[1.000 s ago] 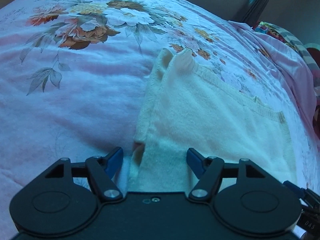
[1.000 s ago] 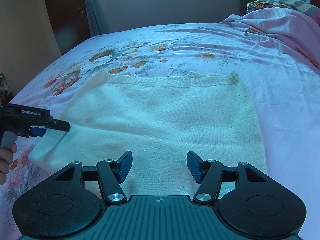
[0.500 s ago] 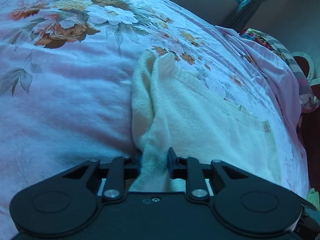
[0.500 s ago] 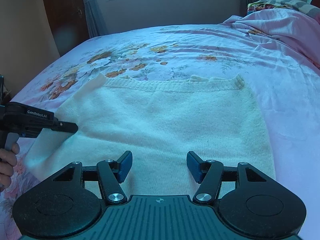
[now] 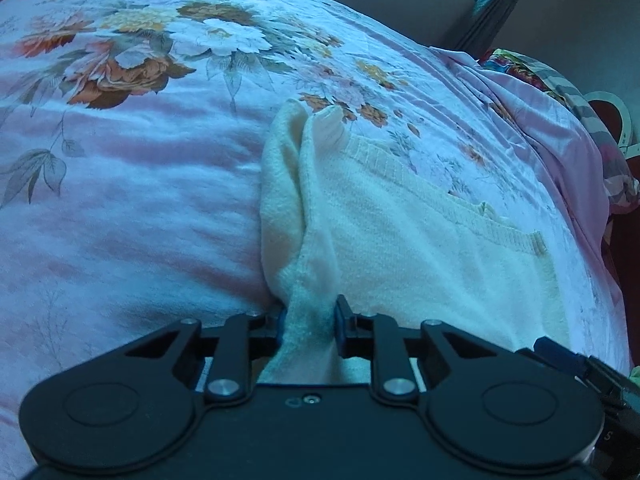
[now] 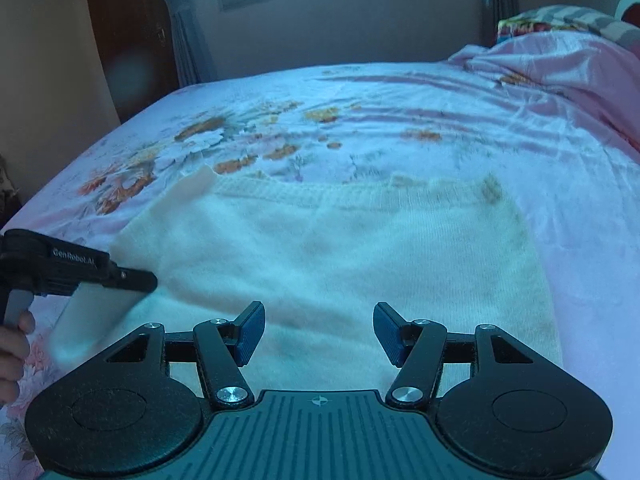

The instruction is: Fold small clothes

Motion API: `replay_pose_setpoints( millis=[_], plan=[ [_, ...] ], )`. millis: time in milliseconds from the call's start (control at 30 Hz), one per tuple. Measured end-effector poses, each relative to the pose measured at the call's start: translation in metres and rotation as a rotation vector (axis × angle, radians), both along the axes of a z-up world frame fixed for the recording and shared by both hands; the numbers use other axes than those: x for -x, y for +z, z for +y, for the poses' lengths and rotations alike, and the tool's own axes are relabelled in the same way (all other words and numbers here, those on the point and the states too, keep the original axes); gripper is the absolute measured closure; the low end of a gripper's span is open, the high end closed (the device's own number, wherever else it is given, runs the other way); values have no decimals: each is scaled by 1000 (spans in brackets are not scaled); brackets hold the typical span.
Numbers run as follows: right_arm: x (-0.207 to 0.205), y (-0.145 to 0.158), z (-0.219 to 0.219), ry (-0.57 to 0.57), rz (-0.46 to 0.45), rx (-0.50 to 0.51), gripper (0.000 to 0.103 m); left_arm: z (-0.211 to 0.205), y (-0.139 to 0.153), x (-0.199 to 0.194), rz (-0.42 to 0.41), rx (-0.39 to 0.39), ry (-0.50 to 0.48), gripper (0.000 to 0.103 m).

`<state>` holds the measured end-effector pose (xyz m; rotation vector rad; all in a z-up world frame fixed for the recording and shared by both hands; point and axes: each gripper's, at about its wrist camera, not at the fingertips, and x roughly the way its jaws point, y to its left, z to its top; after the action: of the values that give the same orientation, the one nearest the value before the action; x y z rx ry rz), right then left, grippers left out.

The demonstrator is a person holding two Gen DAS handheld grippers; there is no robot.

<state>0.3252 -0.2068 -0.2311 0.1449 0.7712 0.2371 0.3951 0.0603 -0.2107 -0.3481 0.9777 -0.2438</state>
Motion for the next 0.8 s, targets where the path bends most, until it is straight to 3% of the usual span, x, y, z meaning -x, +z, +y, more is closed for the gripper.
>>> replay_pose_setpoints(
  millis=[167,400,633,800],
  plan=[
    [-19,-26,18,40,80,107,43,-6,11,3,-17,-11,12,86],
    [-14,-16,-5,6,68,32,43,-44,45,11,-85,-36,-66,88],
    [14,7,-75,-86,36,-10,43,-139,61,23,-116,-4,-223,88],
    [32,7,-126,-128,66,-44,43,-207,32,34,-18,6,-292,88]
  ],
)
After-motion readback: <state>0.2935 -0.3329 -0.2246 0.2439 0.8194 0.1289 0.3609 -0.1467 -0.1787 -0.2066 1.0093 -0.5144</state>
